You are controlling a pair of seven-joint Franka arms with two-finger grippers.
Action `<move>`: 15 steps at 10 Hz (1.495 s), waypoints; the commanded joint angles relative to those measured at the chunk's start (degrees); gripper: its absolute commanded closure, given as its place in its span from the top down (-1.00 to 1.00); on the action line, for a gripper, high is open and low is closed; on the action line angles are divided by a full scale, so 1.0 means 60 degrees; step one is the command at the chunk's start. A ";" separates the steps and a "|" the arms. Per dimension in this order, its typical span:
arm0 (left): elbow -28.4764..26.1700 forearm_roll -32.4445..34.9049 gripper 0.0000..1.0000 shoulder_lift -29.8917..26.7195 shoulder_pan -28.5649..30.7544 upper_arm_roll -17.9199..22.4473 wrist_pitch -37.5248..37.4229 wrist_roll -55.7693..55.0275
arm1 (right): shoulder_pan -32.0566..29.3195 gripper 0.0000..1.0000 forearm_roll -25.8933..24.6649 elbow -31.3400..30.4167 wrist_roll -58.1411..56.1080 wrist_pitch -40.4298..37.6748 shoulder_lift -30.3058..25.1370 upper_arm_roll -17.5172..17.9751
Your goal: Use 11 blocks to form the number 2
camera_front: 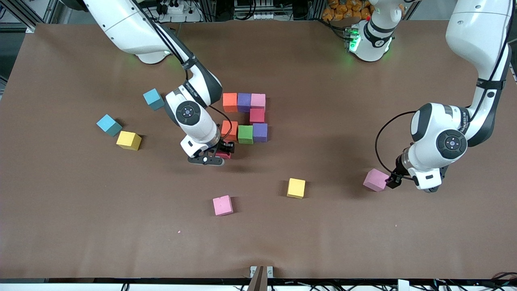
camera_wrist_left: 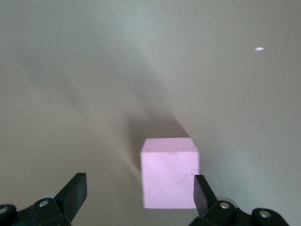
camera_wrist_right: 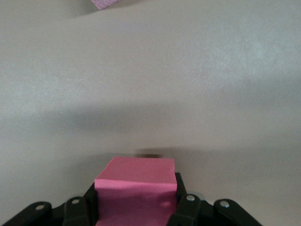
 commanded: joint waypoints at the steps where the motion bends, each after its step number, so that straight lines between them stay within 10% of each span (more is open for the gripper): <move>1: -0.0048 -0.0626 1.00 0.0216 -0.0016 -0.0116 0.0638 -0.0204 | 0.0383 -0.53 0.0035 0.0207 0.0872 0.0201 0.0320 -0.0158; 15: -0.0048 -0.0042 1.00 0.1183 -0.0192 0.0133 0.1081 -0.0952 | 0.0662 -0.49 -0.1152 0.0149 0.0875 0.0055 0.0584 -0.0305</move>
